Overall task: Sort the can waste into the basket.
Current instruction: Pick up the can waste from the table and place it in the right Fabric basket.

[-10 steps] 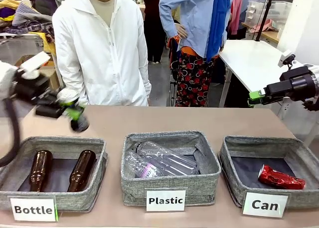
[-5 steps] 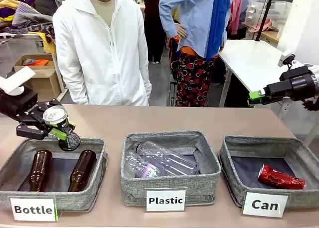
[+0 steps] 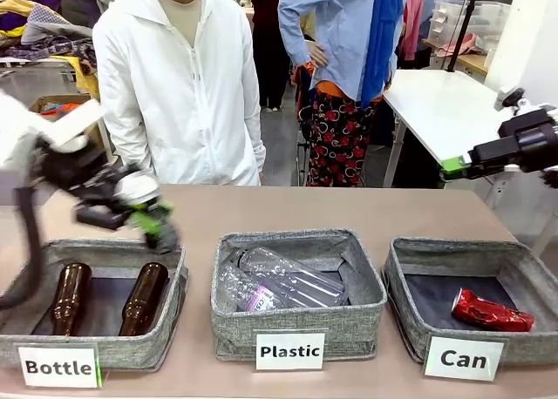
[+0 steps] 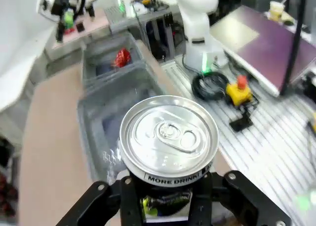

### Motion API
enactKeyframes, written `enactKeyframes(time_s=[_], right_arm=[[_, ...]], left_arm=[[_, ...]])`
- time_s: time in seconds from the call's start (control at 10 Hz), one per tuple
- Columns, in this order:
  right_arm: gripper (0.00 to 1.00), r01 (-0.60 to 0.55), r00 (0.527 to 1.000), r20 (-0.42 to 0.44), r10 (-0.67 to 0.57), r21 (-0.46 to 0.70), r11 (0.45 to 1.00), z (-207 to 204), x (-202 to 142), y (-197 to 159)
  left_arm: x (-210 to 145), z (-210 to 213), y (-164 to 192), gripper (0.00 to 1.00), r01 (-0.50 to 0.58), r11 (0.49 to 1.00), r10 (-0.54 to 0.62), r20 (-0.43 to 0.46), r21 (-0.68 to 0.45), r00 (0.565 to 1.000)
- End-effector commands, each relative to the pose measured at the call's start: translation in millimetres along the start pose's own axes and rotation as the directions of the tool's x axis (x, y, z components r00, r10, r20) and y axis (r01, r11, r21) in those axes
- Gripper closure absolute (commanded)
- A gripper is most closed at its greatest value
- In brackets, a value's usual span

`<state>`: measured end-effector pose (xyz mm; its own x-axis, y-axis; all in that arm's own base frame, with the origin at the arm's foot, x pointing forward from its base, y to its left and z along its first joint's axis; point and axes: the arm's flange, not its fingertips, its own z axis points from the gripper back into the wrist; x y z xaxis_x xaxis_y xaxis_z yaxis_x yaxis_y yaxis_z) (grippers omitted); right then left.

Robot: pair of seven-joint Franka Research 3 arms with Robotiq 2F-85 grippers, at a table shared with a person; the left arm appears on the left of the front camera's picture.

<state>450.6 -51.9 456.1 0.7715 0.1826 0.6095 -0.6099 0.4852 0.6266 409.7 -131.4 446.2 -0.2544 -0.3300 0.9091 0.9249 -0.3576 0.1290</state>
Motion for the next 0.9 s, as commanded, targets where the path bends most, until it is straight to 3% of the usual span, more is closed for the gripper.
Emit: enactKeyframes(time_s=[0.0, 0.2, 0.4, 0.7, 0.8], right_arm=[[0.0, 0.081, 0.988, -0.107, -0.115, -0.276, 0.958, 40, -44, 74], [0.0, 0.044, 0.983, -0.146, -0.107, -0.381, 0.924, 81, -99, 97], [0.0, 0.143, 0.983, -0.016, -0.185, -0.571, 0.808, 122, -148, 96], [0.0, 0.228, 0.968, 0.224, -0.115, -0.585, 0.779, 164, -201, 93], [0.0, 0.181, 0.982, 0.061, -0.179, -0.584, 0.791, 177, -154, 97]], left_arm=[[73, -66, 74, 0.63, 0.002, 0.998, 0.001, 0.06, -0.064, 0.998], [132, -130, 119, 0.63, -0.092, 0.994, 0.093, 0.016, -0.064, 0.996], [180, -221, 155, 0.63, -0.163, 0.972, 0.158, -0.045, -0.171, 0.986], [201, -360, 199, 0.63, -0.285, 0.957, 0.266, -0.234, -0.051, 0.935], [202, -391, 215, 0.63, -0.296, 0.955, 0.292, -0.278, 0.029, 0.915]])
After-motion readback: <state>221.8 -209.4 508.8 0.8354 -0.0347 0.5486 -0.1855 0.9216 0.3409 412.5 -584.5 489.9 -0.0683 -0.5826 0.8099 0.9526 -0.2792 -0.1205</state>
